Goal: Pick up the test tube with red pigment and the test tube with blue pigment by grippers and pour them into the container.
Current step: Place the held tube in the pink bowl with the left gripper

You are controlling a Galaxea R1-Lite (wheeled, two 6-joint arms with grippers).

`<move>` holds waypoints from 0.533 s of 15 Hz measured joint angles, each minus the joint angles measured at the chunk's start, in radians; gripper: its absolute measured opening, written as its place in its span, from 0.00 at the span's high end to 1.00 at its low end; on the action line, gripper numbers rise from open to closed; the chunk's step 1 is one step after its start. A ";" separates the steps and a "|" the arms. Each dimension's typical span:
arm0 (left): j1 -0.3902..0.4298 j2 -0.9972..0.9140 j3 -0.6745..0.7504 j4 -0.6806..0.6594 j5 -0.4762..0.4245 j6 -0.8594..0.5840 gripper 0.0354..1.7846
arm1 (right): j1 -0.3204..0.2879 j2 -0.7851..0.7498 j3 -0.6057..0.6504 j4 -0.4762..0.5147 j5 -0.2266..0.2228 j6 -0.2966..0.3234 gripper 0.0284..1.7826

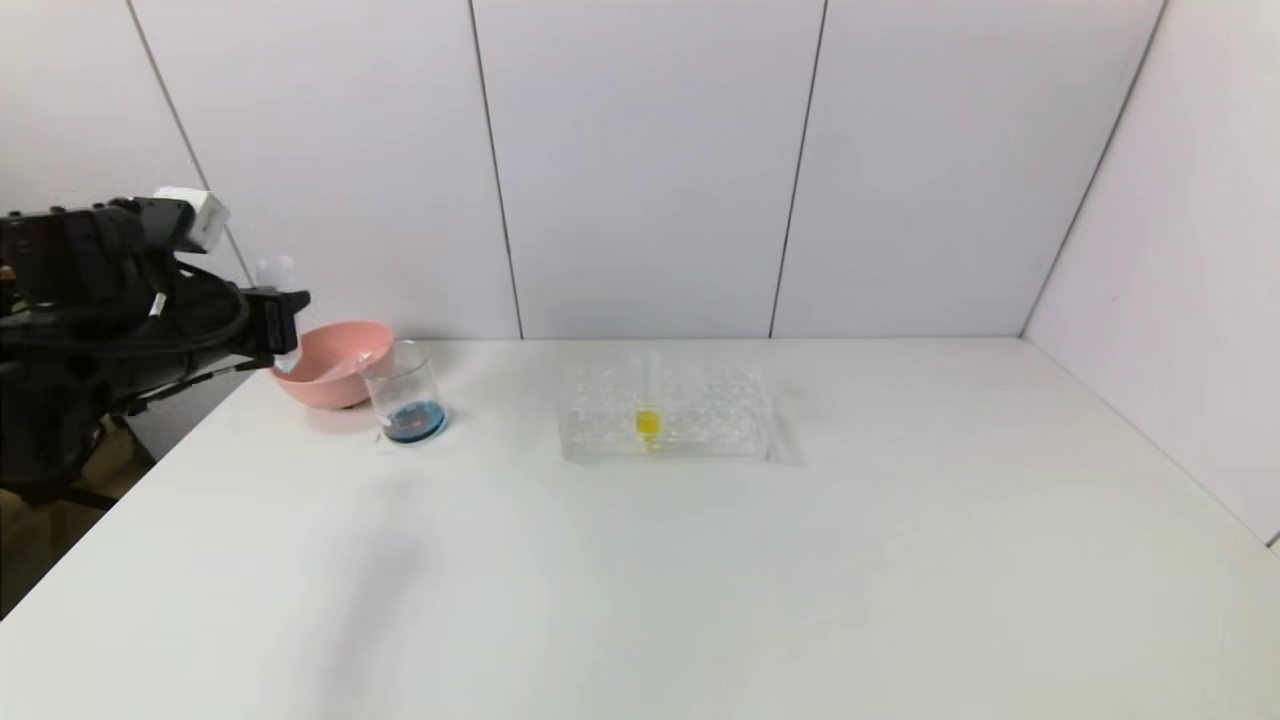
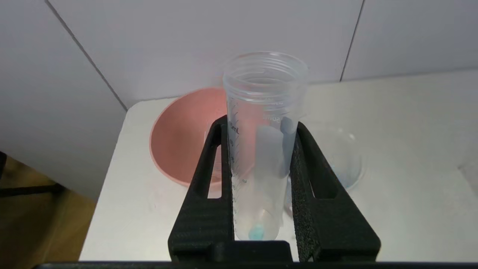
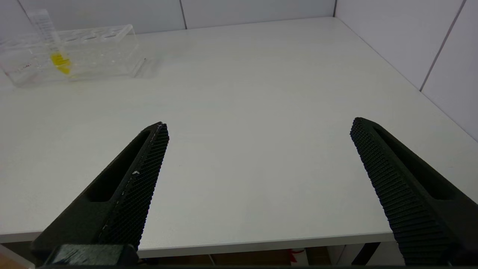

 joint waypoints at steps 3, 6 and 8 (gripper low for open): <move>-0.031 0.013 0.169 -0.363 0.116 -0.120 0.76 | 0.000 0.000 0.000 0.000 0.000 0.000 0.00; -0.046 0.068 0.289 -0.669 0.138 -0.125 0.76 | 0.000 0.000 0.000 0.000 0.000 0.000 0.00; -0.050 0.123 0.333 -0.797 0.135 -0.122 0.76 | 0.000 0.000 0.000 0.000 0.000 0.000 0.00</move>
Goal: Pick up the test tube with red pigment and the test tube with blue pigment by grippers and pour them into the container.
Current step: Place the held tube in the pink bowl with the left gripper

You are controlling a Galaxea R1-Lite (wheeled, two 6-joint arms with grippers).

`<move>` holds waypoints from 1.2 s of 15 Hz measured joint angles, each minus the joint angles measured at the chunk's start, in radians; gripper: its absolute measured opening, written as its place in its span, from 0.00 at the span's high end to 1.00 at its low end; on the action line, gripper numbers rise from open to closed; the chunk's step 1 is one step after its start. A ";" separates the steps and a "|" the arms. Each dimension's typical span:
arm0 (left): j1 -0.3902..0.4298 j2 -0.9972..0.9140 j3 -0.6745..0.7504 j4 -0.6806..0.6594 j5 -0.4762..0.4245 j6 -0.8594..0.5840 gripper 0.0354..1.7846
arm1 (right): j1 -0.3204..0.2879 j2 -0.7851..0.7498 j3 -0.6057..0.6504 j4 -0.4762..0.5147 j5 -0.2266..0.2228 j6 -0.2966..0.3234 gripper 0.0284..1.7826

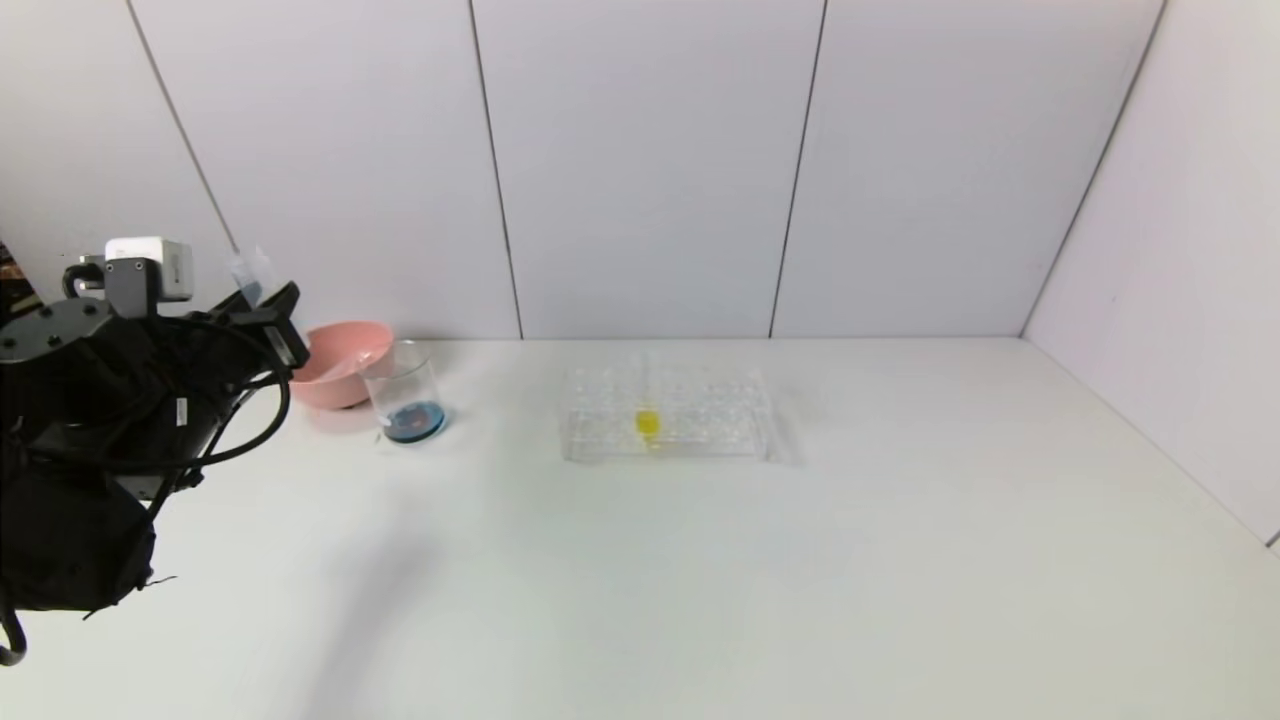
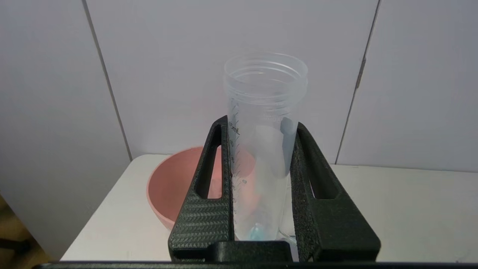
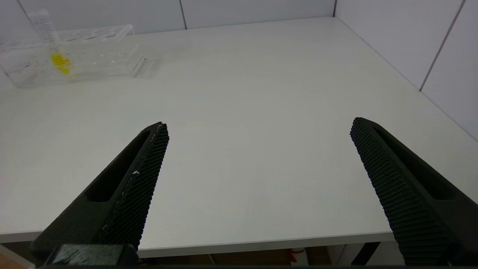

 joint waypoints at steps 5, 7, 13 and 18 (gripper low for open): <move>0.000 0.104 -0.047 -0.016 -0.031 0.002 0.76 | 0.000 0.000 0.000 0.000 0.000 0.000 0.00; 0.003 0.156 -0.120 -0.016 -0.033 0.004 0.76 | 0.000 0.000 0.000 0.000 0.000 0.000 0.00; 0.012 0.288 -0.381 0.117 -0.027 0.011 0.76 | 0.000 0.000 0.000 0.000 0.000 0.000 0.00; 0.026 0.365 -0.511 0.197 -0.024 0.010 0.76 | 0.000 0.000 0.000 0.000 0.000 0.000 0.00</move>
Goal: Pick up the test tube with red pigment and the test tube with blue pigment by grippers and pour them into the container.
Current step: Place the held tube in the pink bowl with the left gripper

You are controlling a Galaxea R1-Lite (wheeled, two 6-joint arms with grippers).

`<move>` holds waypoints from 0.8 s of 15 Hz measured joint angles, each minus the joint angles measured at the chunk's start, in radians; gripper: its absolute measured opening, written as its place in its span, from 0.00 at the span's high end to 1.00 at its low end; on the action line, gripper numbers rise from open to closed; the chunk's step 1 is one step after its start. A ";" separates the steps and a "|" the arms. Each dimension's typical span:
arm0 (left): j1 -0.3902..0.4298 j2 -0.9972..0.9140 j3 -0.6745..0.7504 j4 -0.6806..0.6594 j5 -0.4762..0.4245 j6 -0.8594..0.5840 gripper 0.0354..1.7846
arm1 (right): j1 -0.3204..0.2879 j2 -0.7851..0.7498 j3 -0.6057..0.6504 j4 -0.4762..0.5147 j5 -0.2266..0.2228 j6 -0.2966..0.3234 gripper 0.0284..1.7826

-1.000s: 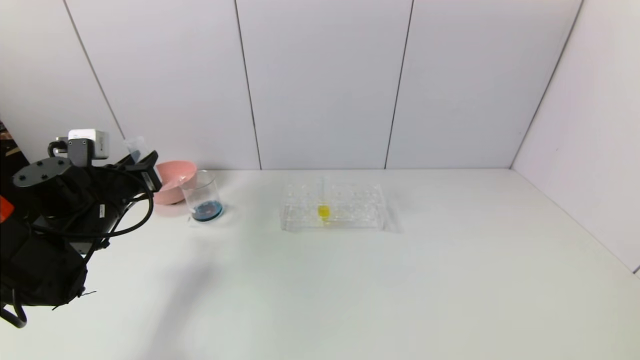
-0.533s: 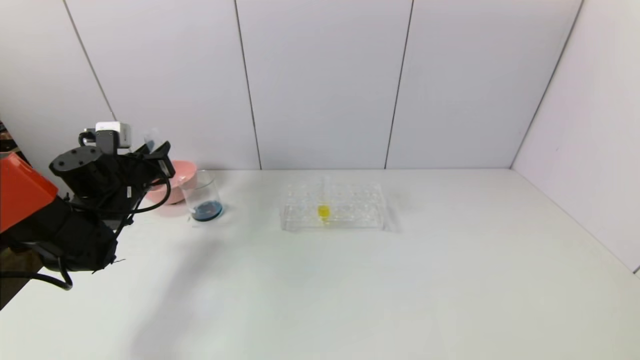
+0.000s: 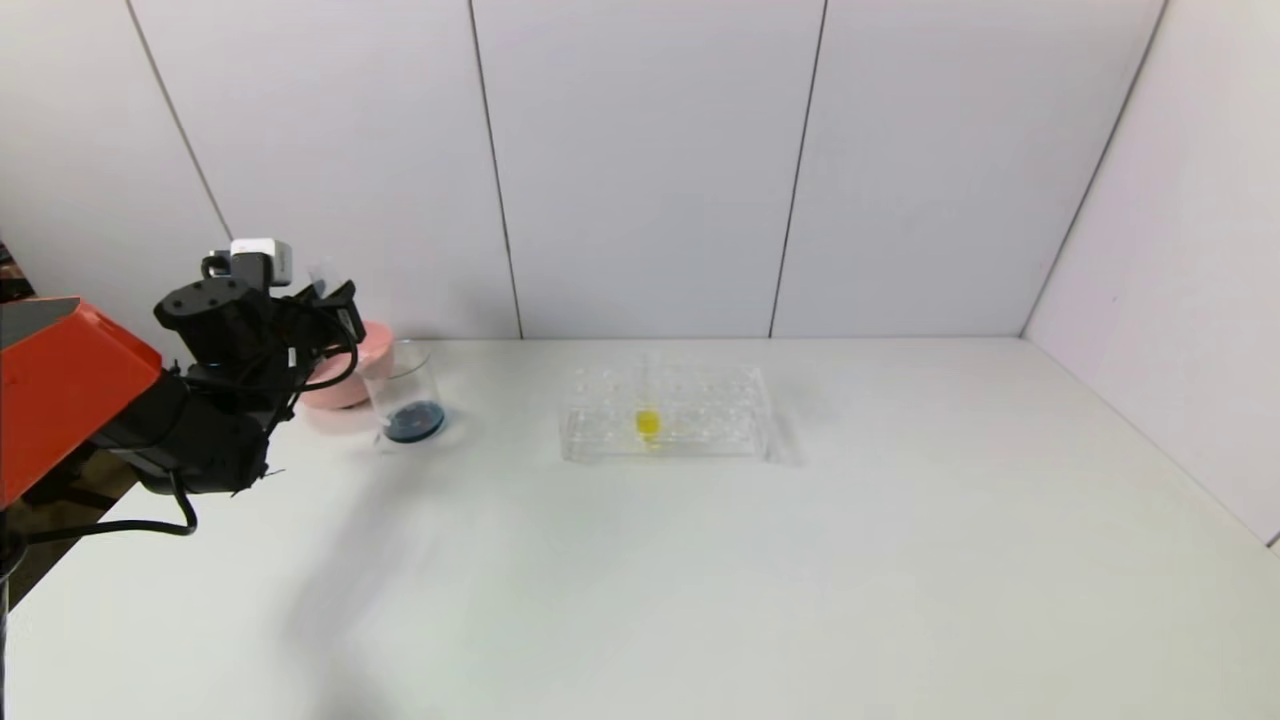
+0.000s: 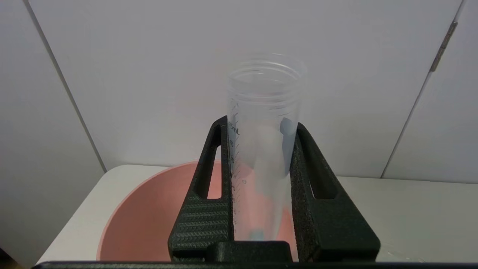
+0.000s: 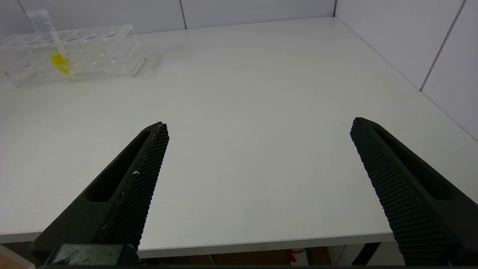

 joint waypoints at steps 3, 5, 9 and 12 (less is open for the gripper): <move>0.010 0.029 -0.038 0.020 0.000 0.001 0.76 | 0.000 0.000 0.000 0.000 0.000 0.000 0.00; 0.011 0.040 -0.047 0.021 0.000 0.001 0.76 | 0.000 0.000 0.000 0.000 0.000 0.000 0.00; 0.012 0.043 -0.050 0.018 0.016 0.000 0.68 | 0.000 0.000 0.000 0.000 0.000 0.000 0.00; 0.012 0.043 -0.050 0.018 0.018 0.001 0.45 | 0.000 0.000 0.000 0.000 0.000 0.000 0.00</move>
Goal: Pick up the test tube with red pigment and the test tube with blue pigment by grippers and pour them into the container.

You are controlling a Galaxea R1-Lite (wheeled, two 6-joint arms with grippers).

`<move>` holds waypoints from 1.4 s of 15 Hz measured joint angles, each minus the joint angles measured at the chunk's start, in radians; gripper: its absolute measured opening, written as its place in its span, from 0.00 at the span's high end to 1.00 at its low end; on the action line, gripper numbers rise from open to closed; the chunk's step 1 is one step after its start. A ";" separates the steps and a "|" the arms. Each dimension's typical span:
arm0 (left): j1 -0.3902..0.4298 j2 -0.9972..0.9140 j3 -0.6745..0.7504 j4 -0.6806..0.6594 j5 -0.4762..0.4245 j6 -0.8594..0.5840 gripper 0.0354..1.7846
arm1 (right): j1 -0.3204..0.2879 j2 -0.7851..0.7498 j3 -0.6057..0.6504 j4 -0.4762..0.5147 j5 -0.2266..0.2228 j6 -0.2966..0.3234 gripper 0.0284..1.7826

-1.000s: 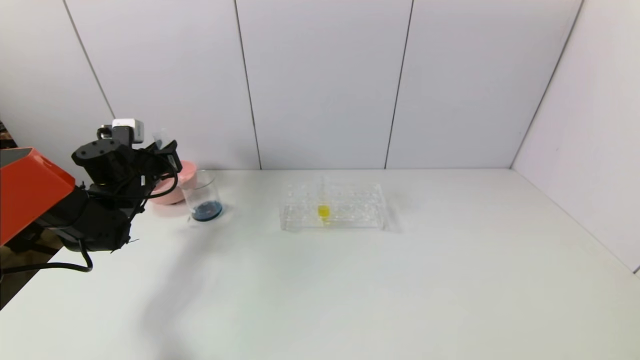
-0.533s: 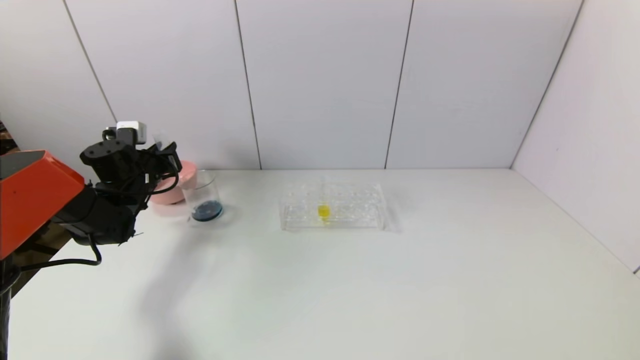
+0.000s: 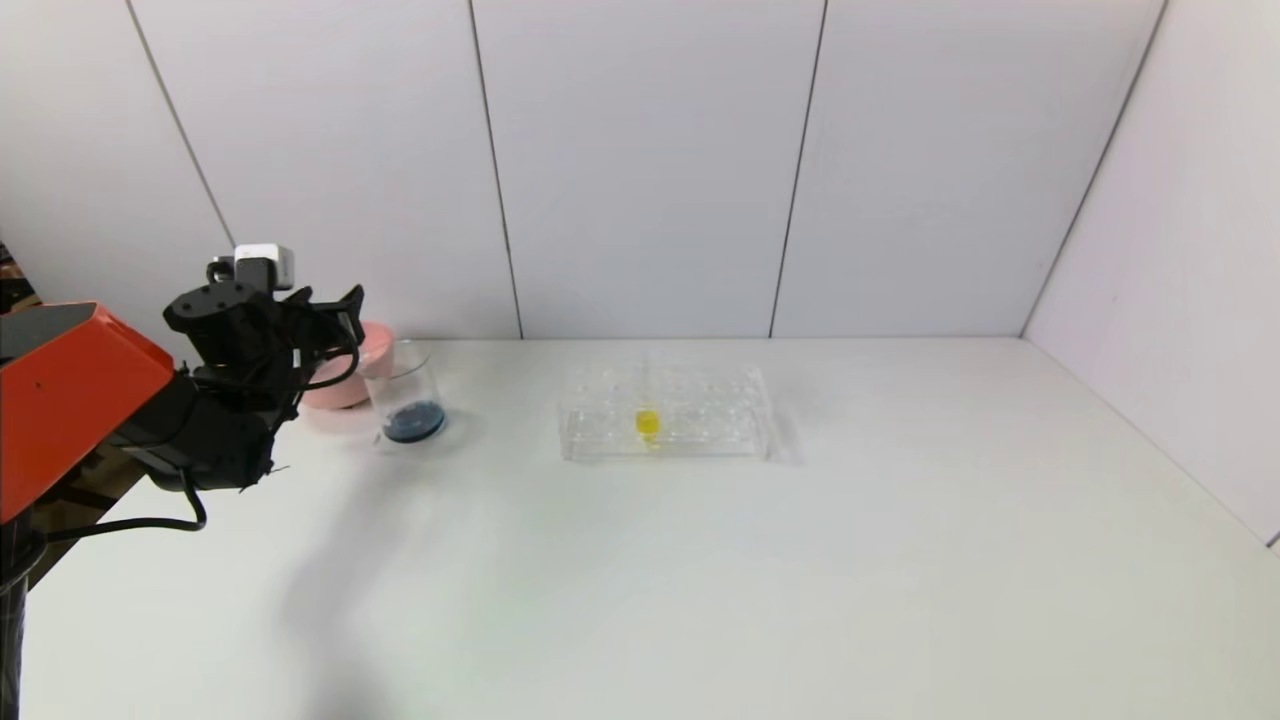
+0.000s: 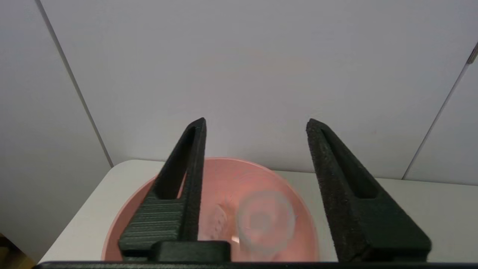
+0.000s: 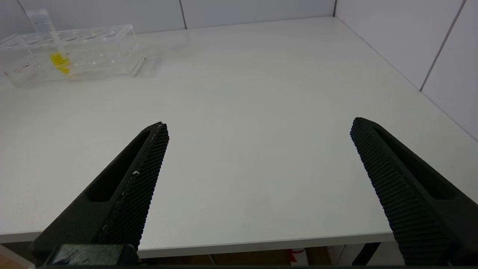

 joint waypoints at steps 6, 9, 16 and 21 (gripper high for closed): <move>-0.005 -0.014 0.003 0.009 0.009 0.000 0.03 | 0.000 0.000 0.000 0.000 0.000 0.000 0.00; -0.055 -0.070 0.002 0.078 0.020 -0.002 0.01 | 0.000 0.000 0.000 0.000 0.000 0.000 0.00; -0.252 -0.264 0.092 0.318 0.060 -0.011 0.01 | 0.000 0.000 0.000 0.000 0.000 0.000 0.00; -0.308 -0.561 0.278 0.595 0.059 -0.011 0.01 | 0.000 0.000 0.000 0.000 0.000 0.000 0.00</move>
